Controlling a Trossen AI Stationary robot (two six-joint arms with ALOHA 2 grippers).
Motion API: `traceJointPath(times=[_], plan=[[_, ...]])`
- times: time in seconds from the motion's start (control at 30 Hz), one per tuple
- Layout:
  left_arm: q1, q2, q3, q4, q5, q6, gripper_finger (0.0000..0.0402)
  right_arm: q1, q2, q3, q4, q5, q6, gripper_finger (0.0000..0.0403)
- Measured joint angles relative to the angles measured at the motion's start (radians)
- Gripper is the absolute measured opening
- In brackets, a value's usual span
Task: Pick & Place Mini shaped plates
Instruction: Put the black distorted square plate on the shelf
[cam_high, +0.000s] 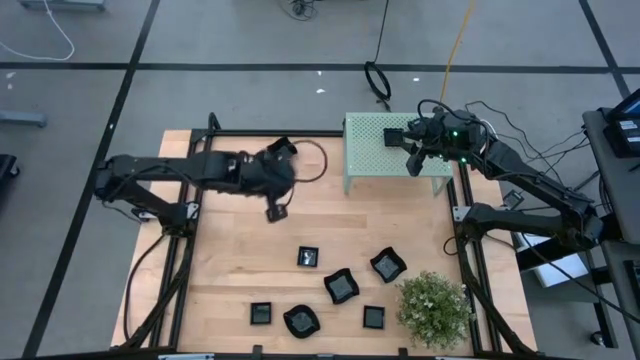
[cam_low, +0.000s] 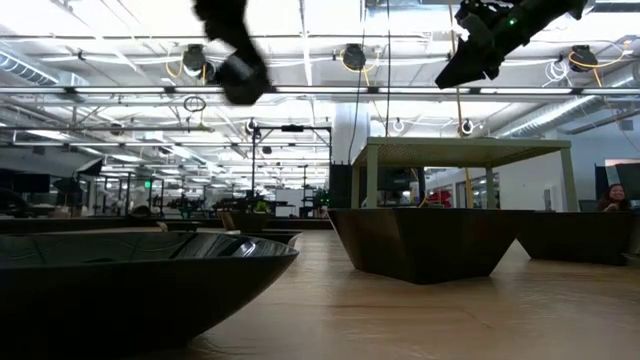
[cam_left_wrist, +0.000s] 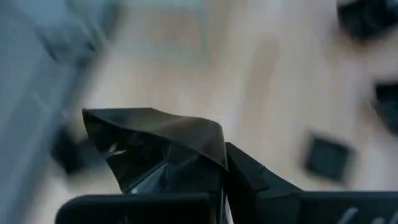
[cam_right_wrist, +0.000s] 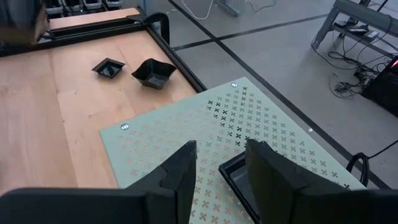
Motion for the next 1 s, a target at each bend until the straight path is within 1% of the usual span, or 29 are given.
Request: traceJointPath(times=[0.03, 0.1, 0.23, 0.33, 0.5, 0.7, 0.87, 1.0], plan=[[0.007, 0.015, 0.017, 0.053, -0.026, 0.071, 0.0016, 0.000, 0.000, 0.000, 0.000, 0.000, 0.000, 0.0125], [0.032, 0.054, 0.050, 0.173, -0.029, 0.189, 0.0010, 0.000, 0.000, 0.000, 0.000, 0.000, 0.000, 0.0125], [0.077, 0.196, 0.133, 0.332, -0.024, 0.334, 0.0006, 0.000, 0.000, 0.000, 0.012, 0.001, 0.000, 0.0125], [0.102, 0.312, 0.233, 0.355, -0.025, 0.402, 0.0014, 0.000, 0.000, 0.000, 0.016, 0.000, 0.002, 0.0125], [0.128, 0.476, 0.395, 0.347, -0.025, 0.435, 0.0004, 0.000, 0.000, 0.000, 0.014, 0.000, 0.003, 0.0125], [0.138, 0.578, 0.527, 0.348, -0.024, 0.464, 0.0016, 0.000, 0.000, 0.000, 0.014, 0.000, 0.003, 0.0125], [0.137, 0.627, 0.555, 0.403, -0.016, 0.512, 0.0004, 0.000, 0.000, 0.000, 0.014, 0.000, 0.002, 0.0125], [0.138, 0.661, 0.555, 0.406, -0.014, 0.524, 0.0014, 0.000, 0.000, 0.000, 0.014, 0.000, 0.002, 0.0125]])
